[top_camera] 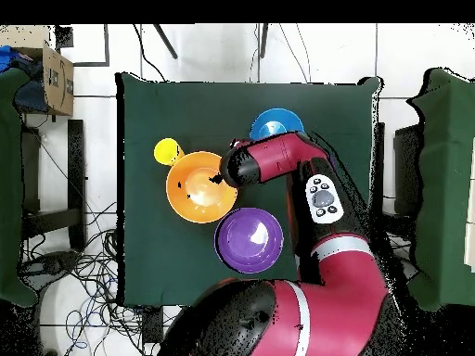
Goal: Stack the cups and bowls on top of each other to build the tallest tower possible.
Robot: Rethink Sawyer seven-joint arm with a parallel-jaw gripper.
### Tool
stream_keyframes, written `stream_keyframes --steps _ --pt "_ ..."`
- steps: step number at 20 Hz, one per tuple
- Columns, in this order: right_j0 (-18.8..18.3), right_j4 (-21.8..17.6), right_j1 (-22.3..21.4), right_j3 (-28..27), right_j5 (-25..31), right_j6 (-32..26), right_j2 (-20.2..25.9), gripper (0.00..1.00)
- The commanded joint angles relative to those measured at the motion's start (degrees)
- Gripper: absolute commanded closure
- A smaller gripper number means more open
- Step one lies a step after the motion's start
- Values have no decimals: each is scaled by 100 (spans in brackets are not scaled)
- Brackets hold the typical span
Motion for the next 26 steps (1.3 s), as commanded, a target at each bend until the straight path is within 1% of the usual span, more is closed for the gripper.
stream_keyframes --steps 1,4,7,9,14,17,24,26 --pt "23 -110 104 144 -103 -203 -50 100" --pt "-209 180 -278 399 162 -488 228 100" --pt "-442 556 -792 678 655 -929 554 100" --pt "-511 740 -1051 795 946 -1105 638 100" --pt "-614 1043 -1435 976 1402 -1344 741 100" --pt "-666 1198 -1602 973 1682 -1464 823 100" --pt "-655 1325 -1888 969 2155 -1525 818 100" --pt "-654 1420 -2028 1033 2376 -1516 816 100"
